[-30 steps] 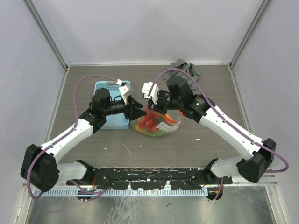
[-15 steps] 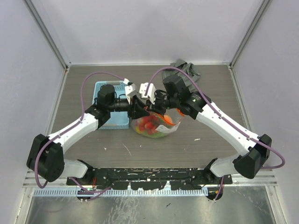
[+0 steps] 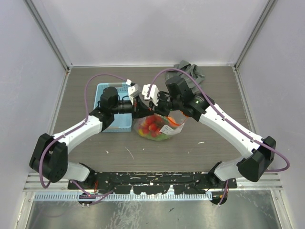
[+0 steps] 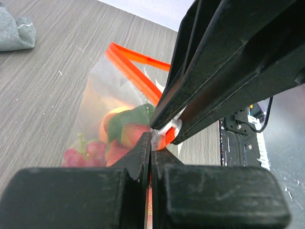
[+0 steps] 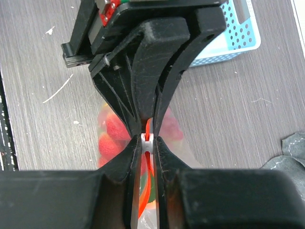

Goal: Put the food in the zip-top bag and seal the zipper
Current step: Zip the zipper food storage bag at the center of the board.

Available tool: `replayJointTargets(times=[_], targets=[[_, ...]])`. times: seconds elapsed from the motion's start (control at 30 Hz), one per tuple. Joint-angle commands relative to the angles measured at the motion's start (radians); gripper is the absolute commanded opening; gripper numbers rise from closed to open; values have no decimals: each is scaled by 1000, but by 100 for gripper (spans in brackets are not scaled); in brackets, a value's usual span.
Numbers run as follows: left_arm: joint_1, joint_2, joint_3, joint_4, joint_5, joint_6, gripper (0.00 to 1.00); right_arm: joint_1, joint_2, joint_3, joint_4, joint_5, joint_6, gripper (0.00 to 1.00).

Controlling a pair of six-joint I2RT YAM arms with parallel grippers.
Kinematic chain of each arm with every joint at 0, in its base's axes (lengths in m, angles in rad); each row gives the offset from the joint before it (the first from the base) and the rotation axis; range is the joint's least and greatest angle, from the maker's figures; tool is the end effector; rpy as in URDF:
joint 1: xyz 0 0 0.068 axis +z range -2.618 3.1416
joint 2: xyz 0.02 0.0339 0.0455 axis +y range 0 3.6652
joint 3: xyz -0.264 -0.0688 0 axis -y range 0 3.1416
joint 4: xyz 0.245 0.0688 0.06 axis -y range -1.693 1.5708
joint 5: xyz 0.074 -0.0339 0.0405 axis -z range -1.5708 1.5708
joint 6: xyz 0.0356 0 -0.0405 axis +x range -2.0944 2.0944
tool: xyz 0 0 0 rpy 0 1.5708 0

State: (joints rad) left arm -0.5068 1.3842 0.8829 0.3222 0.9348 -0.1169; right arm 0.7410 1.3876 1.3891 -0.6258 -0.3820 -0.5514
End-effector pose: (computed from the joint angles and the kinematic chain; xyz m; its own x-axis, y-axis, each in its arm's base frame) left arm 0.2557 -0.1747 0.2908 -0.2690 0.0701 -0.9606 0.9556 0.1442 -0.2571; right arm 0.2151 0.2148 0.3709 0.0777 -0.5878 -0.8053 -0.9495 0.2025 -0.2395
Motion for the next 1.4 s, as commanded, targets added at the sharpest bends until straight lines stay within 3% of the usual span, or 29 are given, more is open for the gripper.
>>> replayJointTargets(times=[0.0, 0.2, 0.7, 1.37], targets=[[2, -25, -56, 275, -67, -134, 0, -4, -36, 0, -3, 76, 1, 4], [2, -31, -108, 425, -117, -251, 0, -11, -42, -12, -47, 168, 14, 4], [10, -62, -159, 425, -227, -252, 0, -24, -47, -46, -77, 210, 41, 3], [99, -37, -205, 465, -244, -312, 0, -83, -114, -85, -98, 245, 145, 1]])
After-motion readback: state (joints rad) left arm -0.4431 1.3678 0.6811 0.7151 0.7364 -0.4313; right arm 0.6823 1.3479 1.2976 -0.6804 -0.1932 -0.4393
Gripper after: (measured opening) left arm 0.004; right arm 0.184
